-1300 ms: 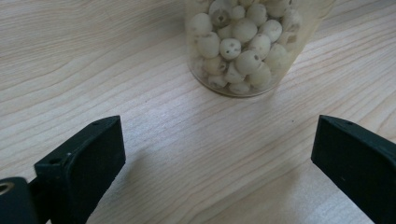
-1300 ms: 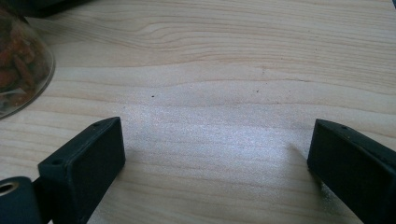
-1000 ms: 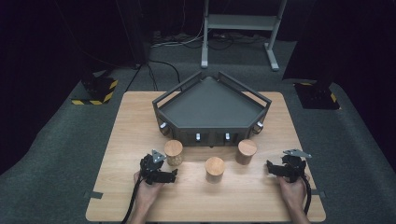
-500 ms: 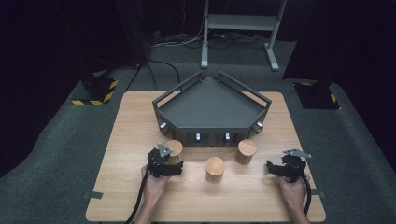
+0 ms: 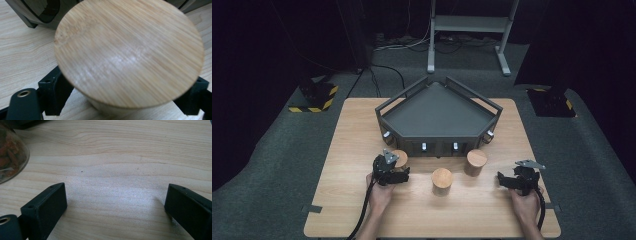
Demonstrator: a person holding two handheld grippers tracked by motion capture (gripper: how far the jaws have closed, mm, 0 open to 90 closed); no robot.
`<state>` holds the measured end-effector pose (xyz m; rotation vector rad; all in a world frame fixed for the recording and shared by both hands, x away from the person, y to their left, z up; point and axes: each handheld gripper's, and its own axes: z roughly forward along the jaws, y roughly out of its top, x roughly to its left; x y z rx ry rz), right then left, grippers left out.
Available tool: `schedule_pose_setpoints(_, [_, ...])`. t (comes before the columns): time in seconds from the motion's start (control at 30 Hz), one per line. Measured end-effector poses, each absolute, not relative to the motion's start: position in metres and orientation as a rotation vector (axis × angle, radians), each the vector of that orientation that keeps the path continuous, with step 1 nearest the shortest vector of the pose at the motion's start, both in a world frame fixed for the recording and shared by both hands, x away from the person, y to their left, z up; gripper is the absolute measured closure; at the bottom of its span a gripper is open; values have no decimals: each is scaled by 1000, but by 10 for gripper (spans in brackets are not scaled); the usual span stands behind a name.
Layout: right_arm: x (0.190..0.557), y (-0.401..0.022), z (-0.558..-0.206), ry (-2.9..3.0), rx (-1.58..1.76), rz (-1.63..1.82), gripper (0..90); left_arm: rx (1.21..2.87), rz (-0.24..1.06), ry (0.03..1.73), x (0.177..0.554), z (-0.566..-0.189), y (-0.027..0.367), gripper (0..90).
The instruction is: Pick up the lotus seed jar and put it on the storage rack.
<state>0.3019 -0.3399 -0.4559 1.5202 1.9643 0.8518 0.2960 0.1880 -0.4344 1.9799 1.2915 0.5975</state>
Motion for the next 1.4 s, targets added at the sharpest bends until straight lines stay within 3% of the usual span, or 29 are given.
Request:
schedule_pose_setpoints(0.63, [302,-340,-456,1964,1520,852,34,1959,600,1295,298,-437,188,244])
schedule_pose_setpoints(1.4, [302,-340,-456,1964,1521,852,34,1990,593,1289,299,-432,188,254])
